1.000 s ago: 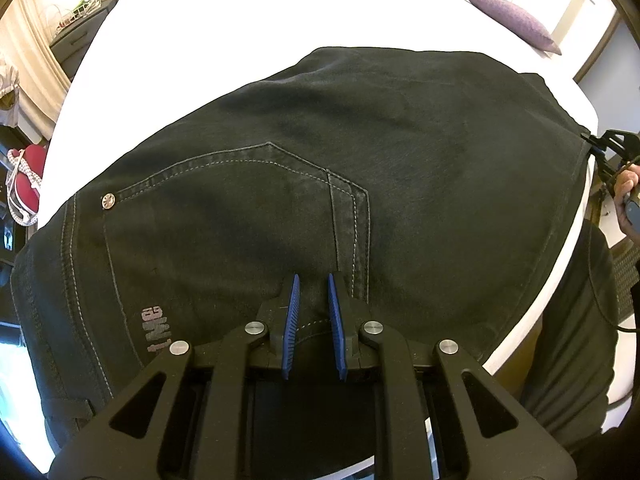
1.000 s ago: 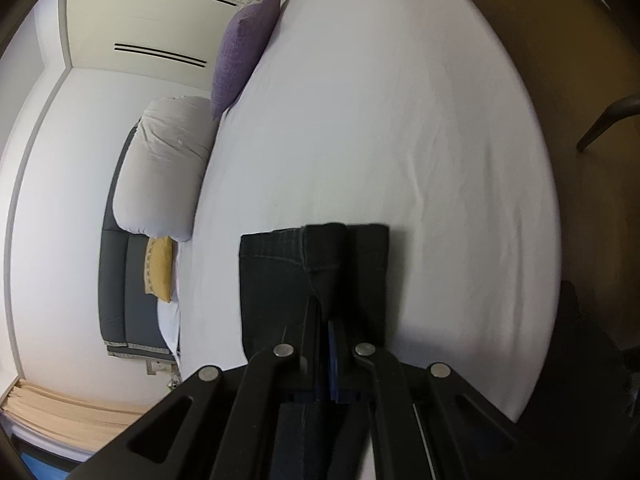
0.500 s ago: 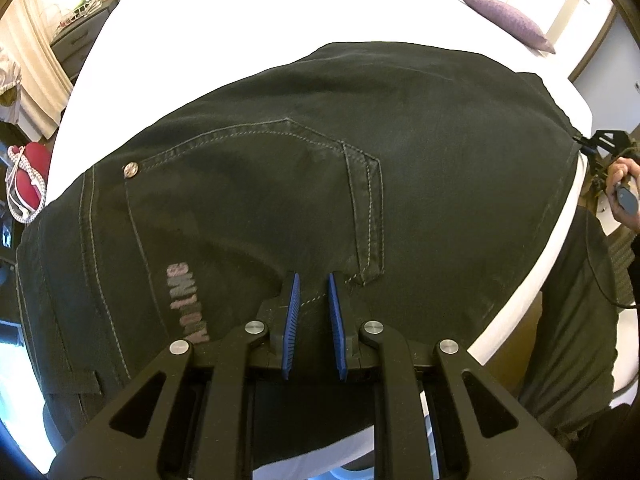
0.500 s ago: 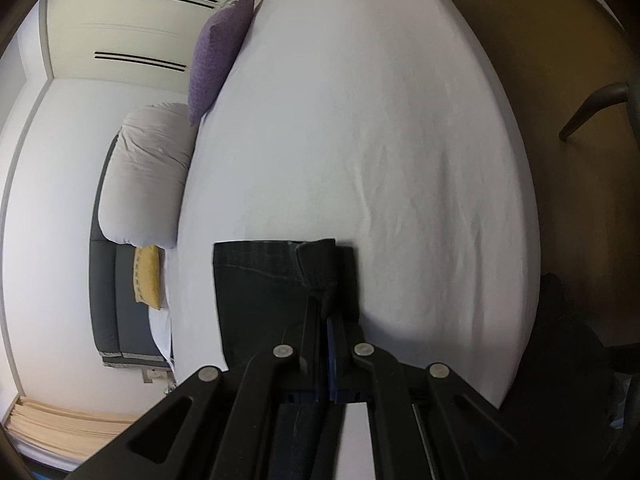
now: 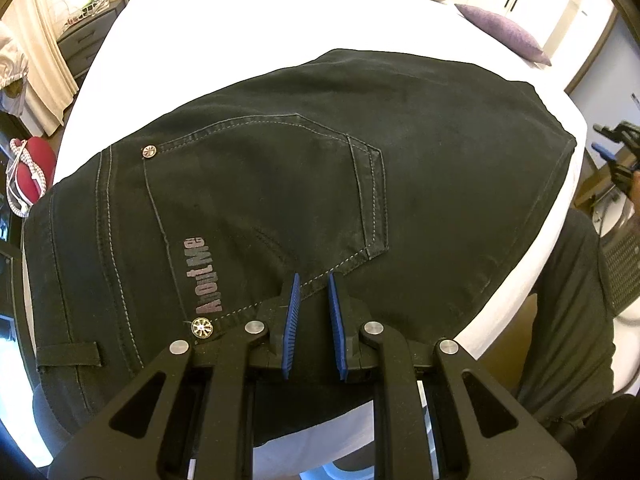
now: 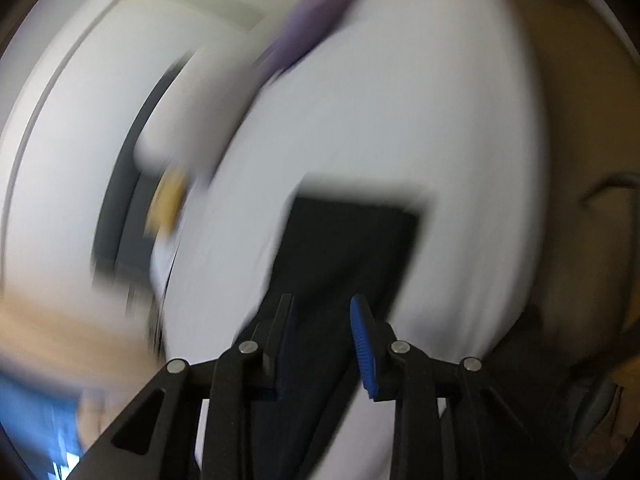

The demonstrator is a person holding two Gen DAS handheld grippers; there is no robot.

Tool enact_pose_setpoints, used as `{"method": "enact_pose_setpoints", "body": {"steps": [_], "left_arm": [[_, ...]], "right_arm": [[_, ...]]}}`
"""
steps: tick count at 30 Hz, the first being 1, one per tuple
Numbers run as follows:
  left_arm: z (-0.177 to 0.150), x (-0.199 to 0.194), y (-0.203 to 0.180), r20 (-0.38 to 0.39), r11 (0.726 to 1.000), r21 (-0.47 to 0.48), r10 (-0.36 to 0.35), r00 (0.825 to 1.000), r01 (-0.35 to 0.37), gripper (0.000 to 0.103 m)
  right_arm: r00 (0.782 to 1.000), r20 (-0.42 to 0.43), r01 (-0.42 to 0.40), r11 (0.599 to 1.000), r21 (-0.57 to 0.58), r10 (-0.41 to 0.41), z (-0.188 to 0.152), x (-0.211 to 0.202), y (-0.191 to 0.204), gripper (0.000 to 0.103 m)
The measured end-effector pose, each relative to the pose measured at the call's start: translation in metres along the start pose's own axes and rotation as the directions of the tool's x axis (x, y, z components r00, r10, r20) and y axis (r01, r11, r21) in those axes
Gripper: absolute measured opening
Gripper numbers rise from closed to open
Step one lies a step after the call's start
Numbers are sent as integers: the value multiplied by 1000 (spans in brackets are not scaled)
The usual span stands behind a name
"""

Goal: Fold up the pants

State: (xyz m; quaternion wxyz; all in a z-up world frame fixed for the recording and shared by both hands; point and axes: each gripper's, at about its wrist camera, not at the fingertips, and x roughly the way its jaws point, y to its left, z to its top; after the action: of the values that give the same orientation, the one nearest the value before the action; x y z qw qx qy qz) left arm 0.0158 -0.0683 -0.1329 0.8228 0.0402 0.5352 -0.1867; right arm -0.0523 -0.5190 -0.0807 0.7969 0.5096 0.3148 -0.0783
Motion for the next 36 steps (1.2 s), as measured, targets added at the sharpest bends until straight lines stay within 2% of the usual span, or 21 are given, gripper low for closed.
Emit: {"method": "enact_pose_setpoints", "body": {"steps": [2,4,9,13,17,20,26,27,30,36], "left_arm": [[-3,-2,1,4,1000,-3,-7,1000,7,15],[-5,-3,5,10,1000,-11,-12,1000,13,15],[-12,-8,8,18,1000,-8,-15,1000,16,15],[-15,-12,12,28,999,-25,-20,999,21,15],[-18,-15,14,34,999,-29,-20,999,21,15],[-19,-16,15,33,999,-29,-23,999,24,15],[-19,-16,15,33,999,-30,-17,999,18,15],[-19,-16,15,33,999,-31,-17,999,18,15],[-19,-16,14,31,1000,-28,-11,999,12,15],[-17,-17,12,20,1000,-18,-16,1000,16,15]], "right_arm": [[993,-102,-62,998,0,62,-29,13,13,36],[976,-187,-103,994,46,110,-55,31,18,57],[928,-348,-105,990,93,131,-98,75,21,60],[906,-396,-101,986,135,148,-113,93,15,60],[891,-427,-110,986,123,153,-121,100,21,60],[885,-447,-95,990,100,130,-125,107,26,60],[870,-471,-94,987,133,146,-134,127,27,58],[869,-473,-95,987,132,147,-134,130,28,53],[869,-481,-74,991,107,117,-136,135,26,6],[882,-454,-70,986,149,131,-144,121,4,2]]}}
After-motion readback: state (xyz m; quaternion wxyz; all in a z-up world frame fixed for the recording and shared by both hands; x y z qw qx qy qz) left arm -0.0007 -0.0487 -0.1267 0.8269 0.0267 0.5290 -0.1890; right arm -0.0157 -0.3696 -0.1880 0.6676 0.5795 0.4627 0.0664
